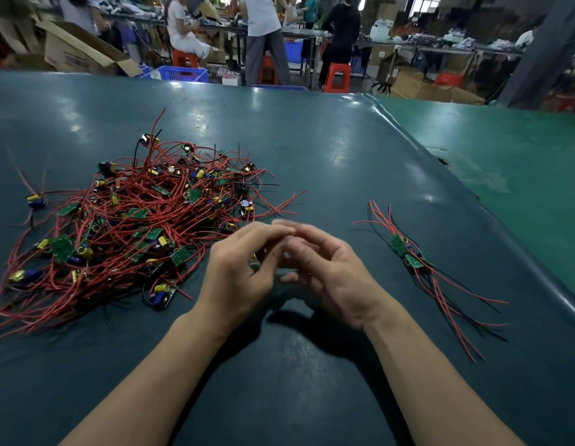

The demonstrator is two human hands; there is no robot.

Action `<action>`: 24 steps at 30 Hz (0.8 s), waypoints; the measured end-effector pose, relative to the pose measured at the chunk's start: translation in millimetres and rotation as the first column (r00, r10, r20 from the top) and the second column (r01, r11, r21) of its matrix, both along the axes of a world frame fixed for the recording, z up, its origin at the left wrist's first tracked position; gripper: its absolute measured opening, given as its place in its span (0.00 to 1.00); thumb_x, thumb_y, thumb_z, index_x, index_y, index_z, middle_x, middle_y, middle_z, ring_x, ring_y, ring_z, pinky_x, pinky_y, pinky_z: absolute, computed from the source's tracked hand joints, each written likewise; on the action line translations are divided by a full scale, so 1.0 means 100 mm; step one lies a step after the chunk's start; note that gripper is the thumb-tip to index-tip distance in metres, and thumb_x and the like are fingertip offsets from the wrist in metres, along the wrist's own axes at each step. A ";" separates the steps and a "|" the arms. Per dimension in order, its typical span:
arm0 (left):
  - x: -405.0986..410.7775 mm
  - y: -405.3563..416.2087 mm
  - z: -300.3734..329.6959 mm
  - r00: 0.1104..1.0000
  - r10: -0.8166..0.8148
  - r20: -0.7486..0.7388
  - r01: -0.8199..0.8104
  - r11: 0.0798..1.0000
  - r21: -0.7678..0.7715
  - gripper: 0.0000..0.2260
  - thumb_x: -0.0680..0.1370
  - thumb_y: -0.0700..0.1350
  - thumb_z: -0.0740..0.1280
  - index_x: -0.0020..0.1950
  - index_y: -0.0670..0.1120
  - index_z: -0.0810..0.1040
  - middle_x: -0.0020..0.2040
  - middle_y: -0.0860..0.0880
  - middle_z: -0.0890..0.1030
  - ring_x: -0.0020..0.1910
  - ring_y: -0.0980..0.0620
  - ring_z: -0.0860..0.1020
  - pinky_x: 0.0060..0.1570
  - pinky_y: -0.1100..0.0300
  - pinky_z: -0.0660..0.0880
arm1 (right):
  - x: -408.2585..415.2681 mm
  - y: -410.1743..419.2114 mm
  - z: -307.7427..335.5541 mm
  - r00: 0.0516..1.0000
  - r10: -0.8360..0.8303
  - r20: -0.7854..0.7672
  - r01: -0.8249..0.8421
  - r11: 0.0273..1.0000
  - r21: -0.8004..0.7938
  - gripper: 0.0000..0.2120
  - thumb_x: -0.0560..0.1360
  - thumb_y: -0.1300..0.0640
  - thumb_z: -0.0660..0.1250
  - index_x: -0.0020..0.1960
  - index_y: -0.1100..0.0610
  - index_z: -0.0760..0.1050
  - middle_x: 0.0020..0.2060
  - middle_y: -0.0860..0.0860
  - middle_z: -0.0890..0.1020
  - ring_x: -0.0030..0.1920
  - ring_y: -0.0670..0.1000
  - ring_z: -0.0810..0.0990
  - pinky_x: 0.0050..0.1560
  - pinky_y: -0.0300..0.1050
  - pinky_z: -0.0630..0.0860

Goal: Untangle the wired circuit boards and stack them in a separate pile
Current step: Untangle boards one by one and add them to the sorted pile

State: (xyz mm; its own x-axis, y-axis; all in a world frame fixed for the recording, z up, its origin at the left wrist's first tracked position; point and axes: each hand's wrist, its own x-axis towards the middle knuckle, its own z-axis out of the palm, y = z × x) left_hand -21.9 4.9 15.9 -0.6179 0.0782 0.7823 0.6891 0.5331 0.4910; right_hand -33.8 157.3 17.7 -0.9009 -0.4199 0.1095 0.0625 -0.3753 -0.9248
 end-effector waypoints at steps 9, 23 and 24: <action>0.05 0.10 -0.06 0.980 -0.051 0.192 0.033 0.994 0.101 0.19 0.80 0.51 0.66 0.32 0.42 0.80 0.24 0.50 0.77 0.21 0.53 0.74 0.23 0.58 0.70 | -0.11 0.16 0.10 0.923 -0.371 0.098 0.384 0.894 -0.231 0.07 0.73 0.60 0.66 0.46 0.61 0.80 0.30 0.51 0.80 0.31 0.47 0.78 0.34 0.36 0.74; -0.08 0.10 0.03 0.835 -0.326 0.443 -0.002 0.803 0.595 0.03 0.78 0.38 0.67 0.46 0.38 0.79 0.34 0.50 0.82 0.29 0.52 0.80 0.25 0.64 0.75 | -0.05 0.05 0.05 0.940 -0.341 -0.011 0.340 0.933 0.121 0.10 0.69 0.58 0.73 0.49 0.57 0.81 0.40 0.51 0.84 0.33 0.46 0.79 0.35 0.37 0.78; -0.07 0.11 0.02 0.858 -0.271 0.436 -0.008 0.842 0.540 0.03 0.78 0.38 0.69 0.46 0.38 0.80 0.34 0.50 0.82 0.29 0.53 0.80 0.27 0.64 0.76 | -0.05 0.04 0.03 0.932 -0.359 -0.043 0.361 0.919 0.157 0.05 0.70 0.59 0.73 0.46 0.56 0.82 0.38 0.51 0.85 0.32 0.47 0.80 0.35 0.37 0.78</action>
